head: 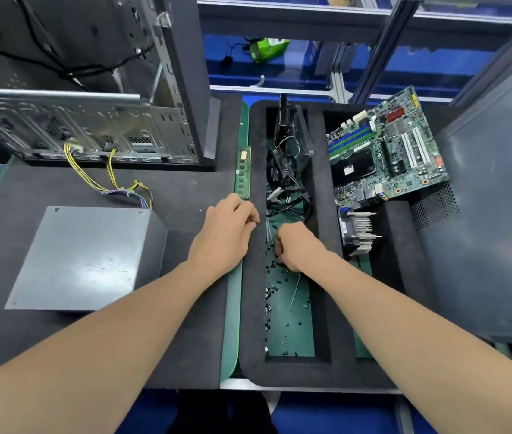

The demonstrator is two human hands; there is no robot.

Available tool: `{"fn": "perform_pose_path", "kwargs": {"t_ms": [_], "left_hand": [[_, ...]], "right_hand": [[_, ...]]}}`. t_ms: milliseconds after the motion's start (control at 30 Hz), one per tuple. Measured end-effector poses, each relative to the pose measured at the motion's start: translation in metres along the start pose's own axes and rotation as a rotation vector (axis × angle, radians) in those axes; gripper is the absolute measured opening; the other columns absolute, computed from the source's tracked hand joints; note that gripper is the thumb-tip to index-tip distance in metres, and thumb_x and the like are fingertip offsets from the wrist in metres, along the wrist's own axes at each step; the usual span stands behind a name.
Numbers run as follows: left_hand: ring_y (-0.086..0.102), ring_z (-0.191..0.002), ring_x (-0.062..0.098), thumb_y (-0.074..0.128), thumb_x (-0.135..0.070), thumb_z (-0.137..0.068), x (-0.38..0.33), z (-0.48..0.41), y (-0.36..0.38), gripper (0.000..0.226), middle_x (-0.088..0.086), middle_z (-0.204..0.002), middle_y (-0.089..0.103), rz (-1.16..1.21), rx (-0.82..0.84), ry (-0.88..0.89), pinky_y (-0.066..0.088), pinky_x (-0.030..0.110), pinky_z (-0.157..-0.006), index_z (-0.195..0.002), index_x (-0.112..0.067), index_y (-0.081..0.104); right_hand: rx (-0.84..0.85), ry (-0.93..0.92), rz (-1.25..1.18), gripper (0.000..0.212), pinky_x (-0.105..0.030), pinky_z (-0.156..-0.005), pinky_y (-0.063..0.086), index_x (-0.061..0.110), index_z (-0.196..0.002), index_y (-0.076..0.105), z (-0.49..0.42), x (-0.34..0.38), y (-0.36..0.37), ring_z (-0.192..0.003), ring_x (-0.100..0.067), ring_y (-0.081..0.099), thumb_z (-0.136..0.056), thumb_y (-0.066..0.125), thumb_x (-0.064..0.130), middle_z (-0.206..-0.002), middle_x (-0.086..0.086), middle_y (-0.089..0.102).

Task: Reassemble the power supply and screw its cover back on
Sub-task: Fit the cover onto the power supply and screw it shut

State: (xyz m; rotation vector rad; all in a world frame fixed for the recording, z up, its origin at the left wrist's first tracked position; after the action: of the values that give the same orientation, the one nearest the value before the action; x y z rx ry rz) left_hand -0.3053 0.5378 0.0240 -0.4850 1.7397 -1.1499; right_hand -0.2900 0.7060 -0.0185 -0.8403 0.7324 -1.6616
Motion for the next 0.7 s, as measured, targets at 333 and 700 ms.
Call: {"fn": "perform_pose_path", "kwargs": {"t_ms": [333,700], "left_hand": [[0.054,-0.101,0.022,0.057,-0.02,-0.104,0.003,-0.001,0.001,0.008,-0.009,-0.11,0.049,0.021,0.033,-0.052,0.038,0.035,-0.098,-0.103,-0.026,0.063],[0.053,-0.098,0.019,0.059,-0.016,-0.103,0.005,0.0,0.0,0.009,-0.008,-0.107,0.049,0.051,0.003,-0.025,0.038,0.035,-0.099,-0.102,-0.023,0.065]], "right_hand": [[-0.084,0.059,-0.033,0.014,-0.037,-0.083,0.058,0.001,-0.101,0.065,-0.002,0.0,-0.003,-0.087,-0.029,0.061,-0.092,0.058,-0.006,-0.106,-0.014,0.062],[-0.096,0.013,0.059,0.015,-0.033,-0.069,0.047,0.007,-0.108,0.065,0.007,0.002,0.009,-0.096,-0.035,0.069,-0.093,0.067,0.003,-0.111,-0.013,0.062]]}}
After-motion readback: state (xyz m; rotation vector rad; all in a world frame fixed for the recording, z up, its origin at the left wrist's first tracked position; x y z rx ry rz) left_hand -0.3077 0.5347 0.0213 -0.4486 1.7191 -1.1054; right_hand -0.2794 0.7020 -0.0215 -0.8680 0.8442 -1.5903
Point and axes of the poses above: each hand's wrist, its own z-axis away from the middle knuckle, its own y-axis out of the palm, x = y × z, the point moved 2 cm from there along -z, towards the middle knuckle
